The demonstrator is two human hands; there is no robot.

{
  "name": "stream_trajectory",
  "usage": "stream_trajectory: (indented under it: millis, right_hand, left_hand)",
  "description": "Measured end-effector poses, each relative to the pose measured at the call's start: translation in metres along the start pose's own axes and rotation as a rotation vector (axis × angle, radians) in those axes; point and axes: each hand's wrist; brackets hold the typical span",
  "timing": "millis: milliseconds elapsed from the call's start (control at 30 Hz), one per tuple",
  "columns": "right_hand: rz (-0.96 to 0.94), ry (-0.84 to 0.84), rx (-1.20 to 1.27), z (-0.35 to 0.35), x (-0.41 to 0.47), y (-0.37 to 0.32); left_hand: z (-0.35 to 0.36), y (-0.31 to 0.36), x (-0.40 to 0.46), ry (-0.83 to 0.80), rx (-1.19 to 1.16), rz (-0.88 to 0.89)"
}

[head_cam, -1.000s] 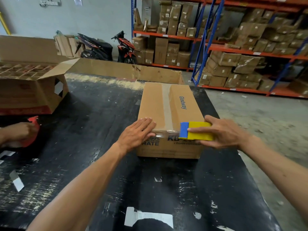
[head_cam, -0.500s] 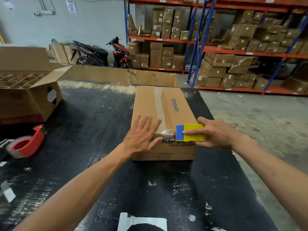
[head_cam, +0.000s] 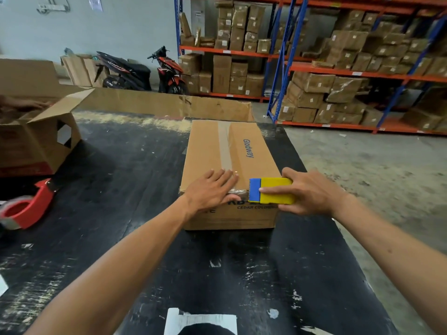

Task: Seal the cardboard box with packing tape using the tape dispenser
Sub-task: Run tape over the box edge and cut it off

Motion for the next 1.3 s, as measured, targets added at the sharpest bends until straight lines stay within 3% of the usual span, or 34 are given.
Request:
stream_trajectory:
  millis: [200, 400, 567, 800, 1033, 1167, 1300]
  right_hand:
    - [-0.025, -0.012, 0.036, 0.003, -0.017, 0.010]
    - [0.086, -0.019, 0.017, 0.010, -0.067, 0.038]
    - [0.076, -0.075, 0.019, 0.025, -0.057, 0.039]
    - [0.065, -0.062, 0.025, 0.030, -0.052, 0.037]
    - [0.093, 0.008, -0.014, 0.034, -0.051, 0.021]
    - [-0.006, -0.099, -0.173, 0.050, -0.042, -0.001]
    - [0.152, -0.108, -0.102, 0.053, -0.034, -0.004]
  left_hand:
    - [0.002, -0.008, -0.009, -0.013, -0.073, -0.024]
    - [0.009, -0.032, -0.028, 0.018, -0.045, 0.007]
    - [-0.006, -0.028, -0.028, -0.116, -0.024, 0.091]
    - [-0.037, 0.030, 0.020, 0.090, -0.023, 0.168]
    - [-0.021, 0.053, 0.051, -0.060, -0.043, 0.079]
    - [-0.025, 0.053, 0.049, -0.093, -0.020, 0.104]
    - [-0.038, 0.075, 0.051, -0.046, -0.204, -0.074]
Point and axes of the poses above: each hand's wrist, its own x-axis towards the middle knuckle, its own z-axis out of the palm, y = z × x, and after that the axes turned 13 degrees about -y, right-handed
